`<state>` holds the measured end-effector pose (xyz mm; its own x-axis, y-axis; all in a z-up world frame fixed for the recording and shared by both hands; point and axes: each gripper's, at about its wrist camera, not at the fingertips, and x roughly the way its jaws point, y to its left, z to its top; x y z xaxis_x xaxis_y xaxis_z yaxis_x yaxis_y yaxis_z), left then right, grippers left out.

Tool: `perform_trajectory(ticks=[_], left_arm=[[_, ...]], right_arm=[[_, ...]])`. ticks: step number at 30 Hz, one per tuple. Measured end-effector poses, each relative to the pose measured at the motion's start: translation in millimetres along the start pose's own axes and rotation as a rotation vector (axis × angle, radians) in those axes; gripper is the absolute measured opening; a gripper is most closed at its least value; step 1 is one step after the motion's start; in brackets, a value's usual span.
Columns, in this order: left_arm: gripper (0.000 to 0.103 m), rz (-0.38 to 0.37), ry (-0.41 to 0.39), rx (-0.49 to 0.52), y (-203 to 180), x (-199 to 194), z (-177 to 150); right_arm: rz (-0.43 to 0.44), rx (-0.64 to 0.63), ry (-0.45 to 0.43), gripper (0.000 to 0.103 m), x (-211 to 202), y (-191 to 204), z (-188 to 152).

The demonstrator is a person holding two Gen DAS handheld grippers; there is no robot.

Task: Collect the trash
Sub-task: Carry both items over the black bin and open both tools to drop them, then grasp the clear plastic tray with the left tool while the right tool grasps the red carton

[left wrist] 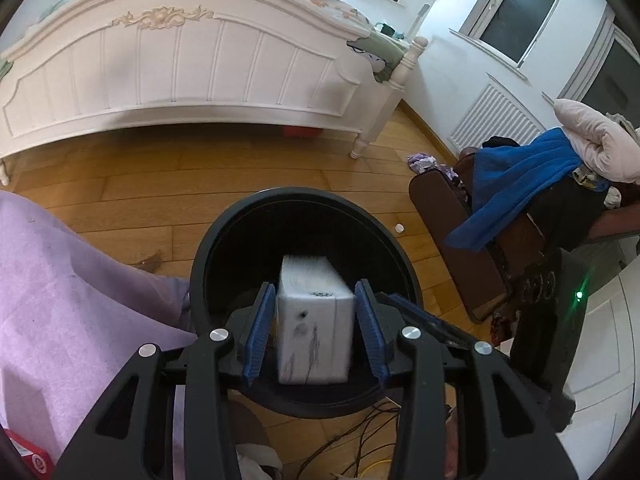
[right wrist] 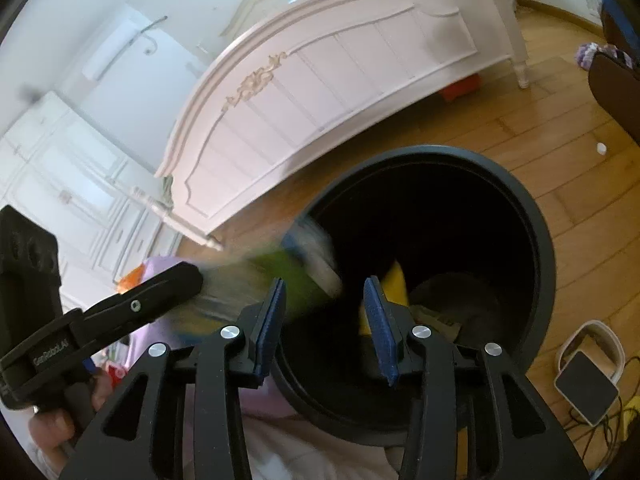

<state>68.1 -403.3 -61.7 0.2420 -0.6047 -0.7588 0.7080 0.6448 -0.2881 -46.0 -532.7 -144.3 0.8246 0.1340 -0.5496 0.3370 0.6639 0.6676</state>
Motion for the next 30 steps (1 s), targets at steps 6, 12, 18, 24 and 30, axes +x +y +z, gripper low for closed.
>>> perform_trajectory(ticks=[6, 12, 18, 24, 30], left_arm=[[0.043, -0.006, -0.008, -0.006, 2, -9, -5], [0.056, 0.008, -0.044, 0.0, 2, -31, -11], [0.067, 0.057, -0.111, 0.003, 13, -64, -24], [0.07, 0.112, -0.153, -0.002, 31, -95, -36], [0.073, 0.192, -0.188, -0.026, 59, -131, -52]], right_arm=[[0.004, -0.011, -0.01, 0.041, -5, 5, 0], [0.015, -0.045, 0.0, 0.041, -5, 21, -3], [0.04, -0.09, 0.014, 0.062, -2, 47, -7], [0.069, -0.147, 0.029, 0.068, 1, 78, -13], [0.116, -0.223, 0.069, 0.068, 5, 114, -17]])
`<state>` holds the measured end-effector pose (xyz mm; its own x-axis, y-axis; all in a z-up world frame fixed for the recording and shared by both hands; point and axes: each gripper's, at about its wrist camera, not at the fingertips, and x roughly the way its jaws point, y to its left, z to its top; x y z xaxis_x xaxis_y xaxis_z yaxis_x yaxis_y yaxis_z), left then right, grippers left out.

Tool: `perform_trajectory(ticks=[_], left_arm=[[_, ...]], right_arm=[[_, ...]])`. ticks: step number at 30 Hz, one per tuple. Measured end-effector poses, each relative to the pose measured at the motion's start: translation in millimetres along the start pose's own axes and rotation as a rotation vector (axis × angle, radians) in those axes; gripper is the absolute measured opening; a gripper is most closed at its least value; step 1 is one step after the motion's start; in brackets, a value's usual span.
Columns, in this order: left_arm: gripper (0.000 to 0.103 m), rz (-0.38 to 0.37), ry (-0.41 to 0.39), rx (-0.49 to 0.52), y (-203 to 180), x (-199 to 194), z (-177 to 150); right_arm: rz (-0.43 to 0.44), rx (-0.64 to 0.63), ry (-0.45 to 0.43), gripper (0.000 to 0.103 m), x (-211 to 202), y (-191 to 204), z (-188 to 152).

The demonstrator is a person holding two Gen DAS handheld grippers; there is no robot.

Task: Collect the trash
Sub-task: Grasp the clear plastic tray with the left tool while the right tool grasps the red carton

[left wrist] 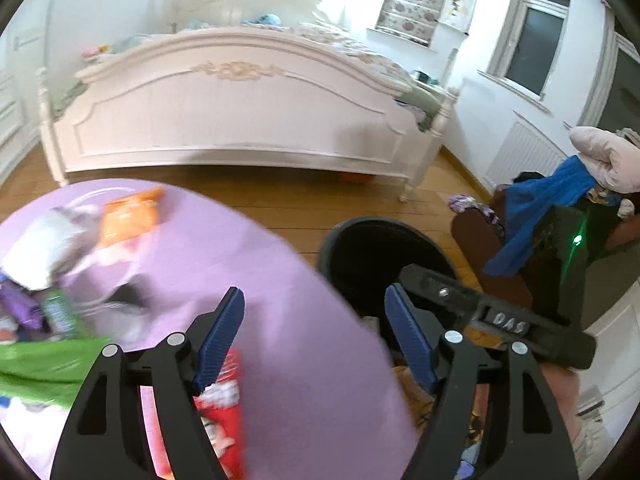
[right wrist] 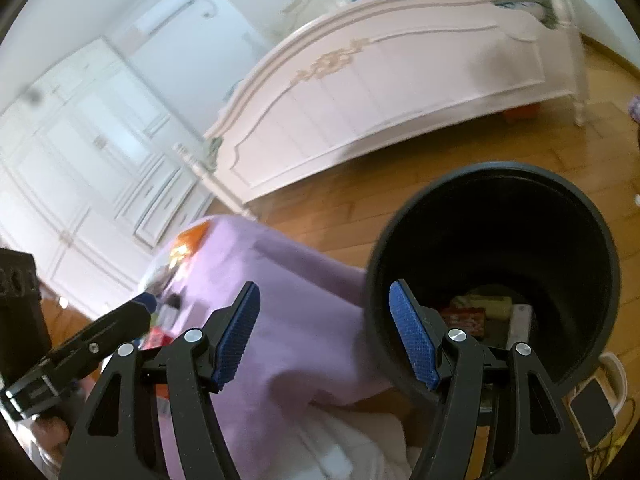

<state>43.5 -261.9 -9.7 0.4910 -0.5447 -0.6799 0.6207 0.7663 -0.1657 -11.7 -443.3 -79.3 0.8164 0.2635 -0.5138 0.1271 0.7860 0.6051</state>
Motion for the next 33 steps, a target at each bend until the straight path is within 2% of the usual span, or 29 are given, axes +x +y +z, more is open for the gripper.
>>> perform_trajectory(ticks=[3, 6, 7, 9, 10, 13, 15, 20, 25, 27, 31, 33], left_arm=[[0.073, 0.044, -0.009, -0.008, 17, -16, -8], [0.074, 0.102, -0.024, -0.009, 36, -37, -19], [0.076, 0.119, -0.029, -0.006, 41, -43, -22], [0.088, 0.187, -0.05, 0.009, 54, -59, -31], [0.088, 0.219, -0.065, 0.016, 61, -67, -35], [0.088, 0.29, -0.082, 0.019, 84, -91, -47], [0.088, 0.316, -0.081, 0.02, 97, -102, -56], [0.088, 0.368, -0.035, 0.061, 131, -118, -80], [0.088, 0.355, 0.021, 0.107, 150, -116, -92], [0.092, 0.354, 0.034, 0.145, 152, -111, -93], [0.092, 0.311, 0.055, 0.181, 150, -103, -95], [0.092, 0.286, 0.082, 0.182, 148, -98, -98]], right_arm=[[0.04, -0.052, 0.031, 0.075, 5, 26, -1], [0.071, -0.104, 0.072, 0.076, 12, 53, -4], [0.082, -0.121, 0.088, 0.078, 15, 62, -6], [0.103, -0.153, 0.121, 0.081, 19, 78, -10], [0.107, -0.174, 0.141, 0.081, 22, 87, -12], [0.099, -0.244, 0.195, 0.082, 33, 116, -22], [0.088, -0.289, 0.229, 0.087, 39, 133, -31], [0.062, -0.378, 0.298, 0.087, 55, 162, -54], [0.024, -0.448, 0.336, 0.087, 70, 182, -72], [-0.009, -0.486, 0.337, 0.087, 75, 189, -77], [-0.035, -0.522, 0.317, 0.087, 81, 193, -78], [-0.057, -0.531, 0.307, 0.08, 81, 190, -76]])
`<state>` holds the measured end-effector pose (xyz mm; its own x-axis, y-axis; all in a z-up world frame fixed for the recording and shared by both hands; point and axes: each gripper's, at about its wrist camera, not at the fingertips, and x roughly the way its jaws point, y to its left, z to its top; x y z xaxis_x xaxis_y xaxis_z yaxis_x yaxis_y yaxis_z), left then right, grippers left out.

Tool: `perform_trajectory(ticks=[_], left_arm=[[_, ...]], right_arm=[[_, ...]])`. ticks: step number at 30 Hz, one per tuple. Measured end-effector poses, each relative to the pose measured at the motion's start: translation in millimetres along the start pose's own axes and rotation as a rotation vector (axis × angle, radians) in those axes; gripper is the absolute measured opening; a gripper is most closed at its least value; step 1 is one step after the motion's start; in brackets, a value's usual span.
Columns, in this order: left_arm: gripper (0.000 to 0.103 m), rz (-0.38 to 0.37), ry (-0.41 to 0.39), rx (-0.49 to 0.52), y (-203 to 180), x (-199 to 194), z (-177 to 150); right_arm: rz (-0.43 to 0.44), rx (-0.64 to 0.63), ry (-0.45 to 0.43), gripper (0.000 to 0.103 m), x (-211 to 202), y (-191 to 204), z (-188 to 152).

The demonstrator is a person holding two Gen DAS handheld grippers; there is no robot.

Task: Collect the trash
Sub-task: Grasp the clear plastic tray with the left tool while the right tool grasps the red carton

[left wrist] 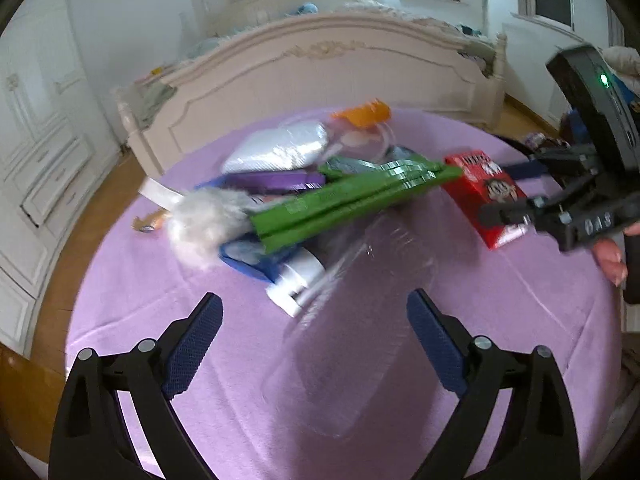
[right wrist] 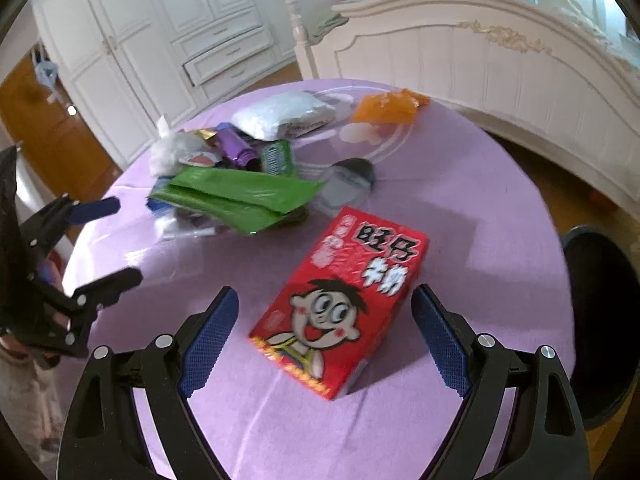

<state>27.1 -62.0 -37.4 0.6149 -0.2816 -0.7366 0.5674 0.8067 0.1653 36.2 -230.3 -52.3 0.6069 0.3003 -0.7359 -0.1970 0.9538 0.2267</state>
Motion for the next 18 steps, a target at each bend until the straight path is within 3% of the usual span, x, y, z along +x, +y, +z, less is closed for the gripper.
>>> perform_trajectory(ticks=[4, 11, 13, 14, 16, 17, 18], left_arm=[[0.092, -0.092, 0.021, 0.016, -12, 0, -6], [0.091, -0.07, 0.04, 0.044, -26, 1, -8], [0.071, -0.067, 0.059, 0.043, -28, 6, -7], [0.059, -0.069, 0.076, 0.031, -30, 10, -7], [0.05, -0.065, 0.071, -0.003, -29, 11, -8], [0.036, -0.088, 0.078, -0.04, -27, 13, -9], [0.031, -0.099, 0.072, -0.074, -23, 12, -9]], right_arm=[[-0.018, 0.017, -0.005, 0.08, -5, -13, -1], [-0.043, 0.004, -0.014, 0.08, -3, -10, 3], [-0.063, -0.021, -0.011, 0.077, 2, -5, 4], [-0.077, -0.033, -0.007, 0.065, 5, -3, 4], [-0.083, -0.04, -0.006, 0.057, 9, -4, 3], [-0.072, -0.034, -0.008, 0.052, 9, -6, 2], [-0.06, -0.023, -0.016, 0.052, 7, -9, 2]])
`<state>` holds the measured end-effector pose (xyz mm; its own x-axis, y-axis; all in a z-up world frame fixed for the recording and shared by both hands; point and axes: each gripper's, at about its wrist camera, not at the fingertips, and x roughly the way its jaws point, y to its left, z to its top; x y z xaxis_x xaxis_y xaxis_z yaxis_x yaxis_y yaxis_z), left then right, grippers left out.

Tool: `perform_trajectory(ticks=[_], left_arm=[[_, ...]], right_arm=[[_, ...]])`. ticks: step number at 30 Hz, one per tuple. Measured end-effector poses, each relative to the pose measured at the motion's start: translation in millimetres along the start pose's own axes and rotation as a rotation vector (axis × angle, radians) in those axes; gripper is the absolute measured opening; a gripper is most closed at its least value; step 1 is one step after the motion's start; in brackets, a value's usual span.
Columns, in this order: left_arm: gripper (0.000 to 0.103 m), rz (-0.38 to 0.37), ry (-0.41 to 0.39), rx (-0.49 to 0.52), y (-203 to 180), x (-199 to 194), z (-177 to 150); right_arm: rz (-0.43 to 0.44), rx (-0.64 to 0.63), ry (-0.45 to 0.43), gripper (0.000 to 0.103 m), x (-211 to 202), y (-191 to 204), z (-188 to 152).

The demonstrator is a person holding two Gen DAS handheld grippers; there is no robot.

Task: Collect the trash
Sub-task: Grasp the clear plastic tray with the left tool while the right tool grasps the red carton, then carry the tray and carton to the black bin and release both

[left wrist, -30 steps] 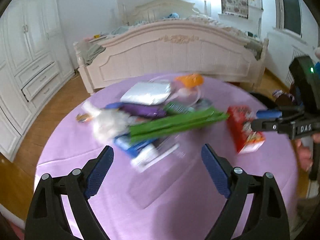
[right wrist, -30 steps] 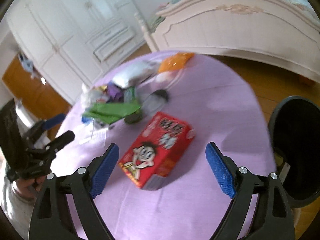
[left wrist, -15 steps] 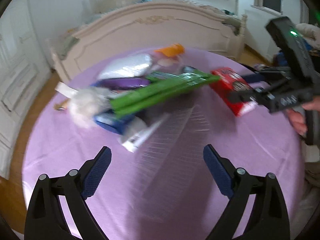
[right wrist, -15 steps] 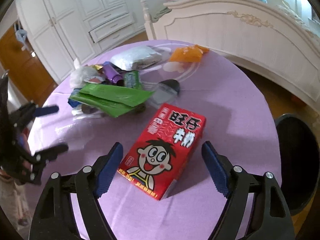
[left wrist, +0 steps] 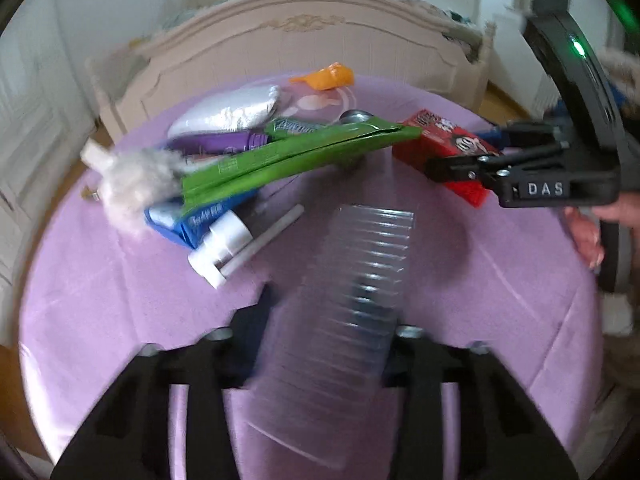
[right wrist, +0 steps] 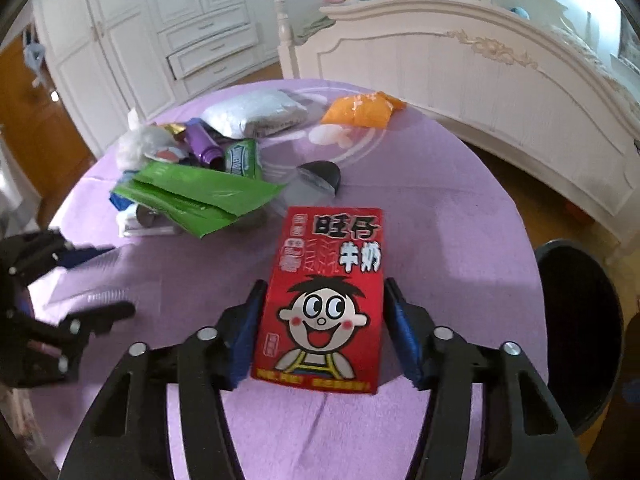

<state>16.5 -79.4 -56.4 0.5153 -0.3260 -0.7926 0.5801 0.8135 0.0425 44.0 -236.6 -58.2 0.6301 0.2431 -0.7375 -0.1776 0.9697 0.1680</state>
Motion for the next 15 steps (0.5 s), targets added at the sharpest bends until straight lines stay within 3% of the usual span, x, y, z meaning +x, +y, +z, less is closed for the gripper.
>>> perform_trajectory(ticks=[2, 9, 15], left_arm=[[0.018, -0.008, -0.004, -0.032, 5, 0, 0], [0.018, -0.019, -0.037, -0.049, -1, -8, 2], [0.018, -0.073, -0.082, -0.042, -27, -12, 26]], right_arm=[[0.021, 0.027, -0.015, 0.052, -3, -7, -1], [0.162, 0.154, -0.104, 0.051, -26, -38, -6], [0.178, 0.24, -0.175, 0.052, -48, -68, -12]])
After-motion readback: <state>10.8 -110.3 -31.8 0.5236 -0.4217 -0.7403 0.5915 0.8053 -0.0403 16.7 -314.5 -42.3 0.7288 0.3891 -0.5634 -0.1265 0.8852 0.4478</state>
